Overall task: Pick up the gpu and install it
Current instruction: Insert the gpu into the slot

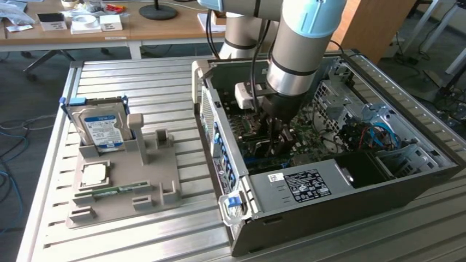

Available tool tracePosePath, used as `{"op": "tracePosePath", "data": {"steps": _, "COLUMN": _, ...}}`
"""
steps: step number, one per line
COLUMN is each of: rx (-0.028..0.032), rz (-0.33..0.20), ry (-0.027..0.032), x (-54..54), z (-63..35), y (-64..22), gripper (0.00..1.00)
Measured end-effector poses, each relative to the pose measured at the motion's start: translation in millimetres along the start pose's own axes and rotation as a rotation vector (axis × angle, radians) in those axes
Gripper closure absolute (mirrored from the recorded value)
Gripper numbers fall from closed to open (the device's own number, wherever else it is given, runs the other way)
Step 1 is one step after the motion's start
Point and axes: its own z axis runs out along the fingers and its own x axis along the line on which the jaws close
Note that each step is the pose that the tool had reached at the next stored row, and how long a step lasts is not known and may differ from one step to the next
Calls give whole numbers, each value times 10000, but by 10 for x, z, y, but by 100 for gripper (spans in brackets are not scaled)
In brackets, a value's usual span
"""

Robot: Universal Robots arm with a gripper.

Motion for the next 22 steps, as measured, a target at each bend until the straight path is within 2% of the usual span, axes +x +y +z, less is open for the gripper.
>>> {"op": "tracePosePath", "data": {"steps": 1, "rx": 0, "rz": 0, "ry": -1, "x": 0, "z": 0, "y": 0, "gripper": 37}}
{"op": "tracePosePath", "data": {"steps": 2, "rx": 0, "rz": 0, "ry": -1, "x": 0, "z": 0, "y": 0, "gripper": 31}}
{"op": "tracePosePath", "data": {"steps": 5, "rx": -1, "rz": 0, "ry": 2, "x": -1, "z": -22, "y": 0, "gripper": 31}}
{"op": "tracePosePath", "data": {"steps": 15, "rx": 0, "rz": 0, "ry": -1, "x": -16, "z": -310, "y": -5, "gripper": 31}}
{"op": "tracePosePath", "data": {"steps": 22, "rx": 0, "rz": 0, "ry": 0, "x": -22, "z": -437, "y": -7, "gripper": 31}}
